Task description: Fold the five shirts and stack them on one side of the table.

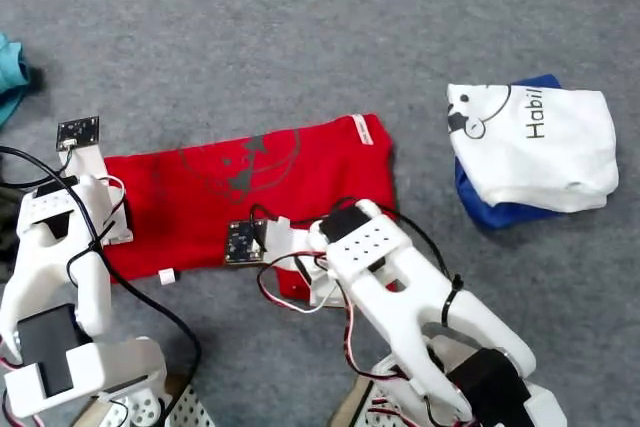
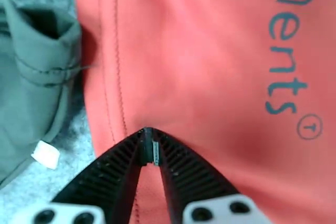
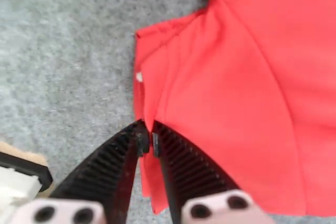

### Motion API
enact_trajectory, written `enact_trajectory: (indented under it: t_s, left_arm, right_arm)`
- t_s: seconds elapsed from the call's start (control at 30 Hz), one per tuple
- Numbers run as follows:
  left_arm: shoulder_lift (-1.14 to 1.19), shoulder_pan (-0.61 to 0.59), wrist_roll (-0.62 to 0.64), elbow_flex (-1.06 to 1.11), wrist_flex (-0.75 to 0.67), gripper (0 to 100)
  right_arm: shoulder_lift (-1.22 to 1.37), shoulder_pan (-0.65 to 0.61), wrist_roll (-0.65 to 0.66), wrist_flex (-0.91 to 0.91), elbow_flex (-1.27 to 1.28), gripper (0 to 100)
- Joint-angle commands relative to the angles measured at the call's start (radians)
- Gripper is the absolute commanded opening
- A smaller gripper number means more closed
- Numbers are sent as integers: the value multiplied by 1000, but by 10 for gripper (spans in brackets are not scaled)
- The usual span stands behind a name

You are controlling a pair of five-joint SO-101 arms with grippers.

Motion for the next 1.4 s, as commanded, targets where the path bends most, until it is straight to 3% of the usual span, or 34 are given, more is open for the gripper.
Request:
enact_trajectory:
  t_s: [0.0,0.27,0.53,0.77,1.23,1.37]
  left_arm:
    - [-27,11,-2,-5,-25,19]
    - [-27,11,-3,-5,-25,19]
    - [-27,11,-3,-5,-25,19]
    - [-27,11,-2,-5,-25,19]
    - [-27,9,-2,-5,-25,19]
    - [-27,9,-2,-5,-25,19]
  right_arm:
    - [-27,-19,-9,8,-35,19]
    - [-28,-19,-9,-14,25,147]
    - [-27,-22,-9,-20,33,151]
    - [12,-91,-60,-144,133,153]
    - [177,-71,-97,-124,47,142]
    - [177,8,-115,-127,30,25]
